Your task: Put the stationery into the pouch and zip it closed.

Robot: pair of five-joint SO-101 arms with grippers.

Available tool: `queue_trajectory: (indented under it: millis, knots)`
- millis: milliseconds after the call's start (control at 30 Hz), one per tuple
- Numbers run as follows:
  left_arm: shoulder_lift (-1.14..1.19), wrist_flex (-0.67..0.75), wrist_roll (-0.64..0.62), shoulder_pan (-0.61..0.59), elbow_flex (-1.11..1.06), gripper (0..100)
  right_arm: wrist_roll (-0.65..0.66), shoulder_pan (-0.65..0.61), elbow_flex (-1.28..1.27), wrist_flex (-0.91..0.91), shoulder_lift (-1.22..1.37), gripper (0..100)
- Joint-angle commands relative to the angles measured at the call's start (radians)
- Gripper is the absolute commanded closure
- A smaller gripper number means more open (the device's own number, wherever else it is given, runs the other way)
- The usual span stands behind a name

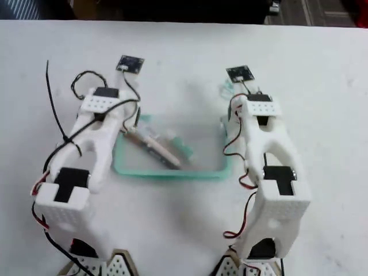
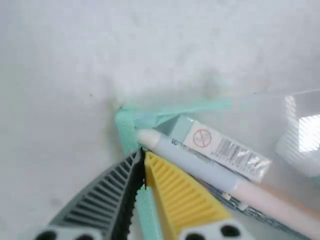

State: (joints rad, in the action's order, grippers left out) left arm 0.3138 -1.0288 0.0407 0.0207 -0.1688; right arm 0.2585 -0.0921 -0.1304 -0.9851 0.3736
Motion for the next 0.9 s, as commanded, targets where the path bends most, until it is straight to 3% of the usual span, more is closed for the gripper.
queue_trajectory:
  millis: [0,333,567,767,867]
  knots:
    - [-0.007,-0.006,-0.003,0.002,0.044,98,-0.02,-0.047,0.044,-0.002,-0.018,98.1]
    - [-0.162,-0.164,-0.002,0.001,0.061,98,-0.018,0.104,0.064,-0.173,-0.231,98.1]
    - [-0.661,-0.425,-0.002,-0.002,0.195,98,-0.017,0.156,0.064,-0.361,-0.668,98.1]
    - [-1.115,-0.446,-0.002,0.064,0.21,98,-0.015,0.15,0.064,-0.486,-1.02,98.1]
    - [-1.31,-0.445,-0.002,0.084,0.216,98,0.046,0.15,0.064,-0.553,-1.173,98.1]
